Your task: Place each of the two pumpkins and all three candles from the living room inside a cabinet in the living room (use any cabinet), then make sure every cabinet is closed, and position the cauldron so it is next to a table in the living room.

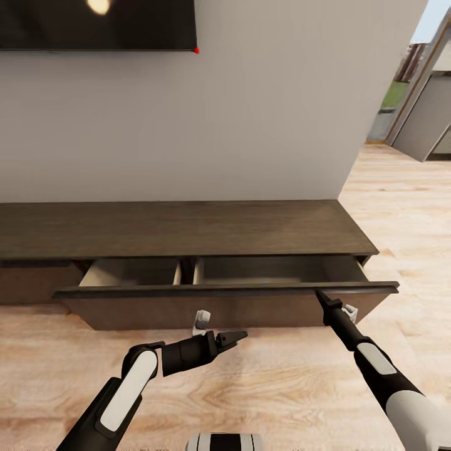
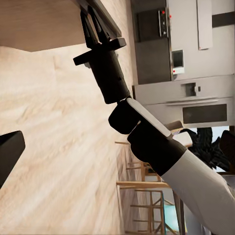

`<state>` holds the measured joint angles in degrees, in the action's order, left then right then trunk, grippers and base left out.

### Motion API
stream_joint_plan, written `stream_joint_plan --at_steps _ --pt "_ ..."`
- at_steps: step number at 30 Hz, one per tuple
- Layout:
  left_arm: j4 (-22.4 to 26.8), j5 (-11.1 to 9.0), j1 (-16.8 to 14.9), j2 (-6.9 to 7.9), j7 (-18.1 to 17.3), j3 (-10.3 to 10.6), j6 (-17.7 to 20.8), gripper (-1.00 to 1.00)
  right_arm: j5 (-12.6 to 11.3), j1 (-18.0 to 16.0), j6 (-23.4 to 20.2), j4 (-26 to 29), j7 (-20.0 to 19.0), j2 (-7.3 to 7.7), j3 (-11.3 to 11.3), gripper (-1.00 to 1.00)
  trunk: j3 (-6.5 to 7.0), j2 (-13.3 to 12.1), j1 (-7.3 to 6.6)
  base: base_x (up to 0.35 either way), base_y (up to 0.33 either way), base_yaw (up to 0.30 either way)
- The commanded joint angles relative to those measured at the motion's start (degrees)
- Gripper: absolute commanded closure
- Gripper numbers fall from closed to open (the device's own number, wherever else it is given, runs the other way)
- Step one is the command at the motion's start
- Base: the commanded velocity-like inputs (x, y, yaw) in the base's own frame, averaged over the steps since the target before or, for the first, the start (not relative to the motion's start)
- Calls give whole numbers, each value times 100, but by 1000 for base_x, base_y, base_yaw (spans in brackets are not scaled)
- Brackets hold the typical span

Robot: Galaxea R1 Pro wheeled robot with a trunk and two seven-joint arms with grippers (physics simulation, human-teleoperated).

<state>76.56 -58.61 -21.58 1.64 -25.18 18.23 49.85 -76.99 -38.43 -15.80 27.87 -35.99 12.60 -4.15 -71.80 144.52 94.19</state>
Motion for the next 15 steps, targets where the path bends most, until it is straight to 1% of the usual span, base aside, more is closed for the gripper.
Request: stream_joint_plan --at_steps 1,15 --pt "-1 -1 -4 3 -13 5 15 -100 44 2 -37 -167 -5 -3 46 100 -5 1 -2 -140 0 0" --pt "-1 -1 -4 5 -13 -3 16 -100 44 2 -26 -167 8 -3 46 100 -5 1 -2 -104 0 0"
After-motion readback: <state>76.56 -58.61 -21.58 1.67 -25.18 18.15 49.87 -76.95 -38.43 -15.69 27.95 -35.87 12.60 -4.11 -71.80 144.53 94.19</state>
